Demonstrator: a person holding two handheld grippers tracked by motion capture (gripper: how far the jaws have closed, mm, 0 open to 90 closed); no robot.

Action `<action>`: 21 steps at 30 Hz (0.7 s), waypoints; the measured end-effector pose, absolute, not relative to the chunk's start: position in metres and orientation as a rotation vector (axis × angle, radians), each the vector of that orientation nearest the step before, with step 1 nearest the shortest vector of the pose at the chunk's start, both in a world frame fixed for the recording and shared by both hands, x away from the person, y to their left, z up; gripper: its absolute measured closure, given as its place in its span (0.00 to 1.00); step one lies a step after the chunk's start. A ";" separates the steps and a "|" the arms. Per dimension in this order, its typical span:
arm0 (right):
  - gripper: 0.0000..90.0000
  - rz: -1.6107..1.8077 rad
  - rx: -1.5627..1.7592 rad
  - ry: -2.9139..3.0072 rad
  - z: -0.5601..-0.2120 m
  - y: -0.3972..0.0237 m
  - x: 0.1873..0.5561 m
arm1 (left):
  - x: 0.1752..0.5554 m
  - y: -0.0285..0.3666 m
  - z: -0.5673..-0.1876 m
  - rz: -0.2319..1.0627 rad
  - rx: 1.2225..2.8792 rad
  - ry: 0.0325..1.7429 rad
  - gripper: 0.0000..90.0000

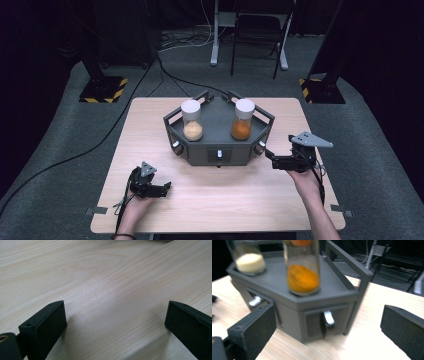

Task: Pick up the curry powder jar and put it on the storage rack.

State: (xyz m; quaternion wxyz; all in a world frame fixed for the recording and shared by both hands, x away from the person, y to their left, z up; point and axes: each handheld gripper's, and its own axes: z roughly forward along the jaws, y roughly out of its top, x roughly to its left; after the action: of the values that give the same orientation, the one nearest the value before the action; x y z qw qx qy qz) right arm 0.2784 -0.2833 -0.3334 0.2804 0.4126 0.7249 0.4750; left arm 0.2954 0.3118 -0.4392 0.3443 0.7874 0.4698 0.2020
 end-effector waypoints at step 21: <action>0.00 1.131 1.265 1.957 -0.405 -0.315 0.270 | 0.295 0.312 -0.439 0.525 2.044 1.223 0.04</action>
State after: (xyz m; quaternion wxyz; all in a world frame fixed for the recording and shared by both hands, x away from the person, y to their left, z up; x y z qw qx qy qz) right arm 0.2701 -0.3153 -0.4049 0.2724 0.4700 0.7269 0.4202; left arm 0.2952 0.3116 -0.4393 0.3443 0.7868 0.4707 0.2021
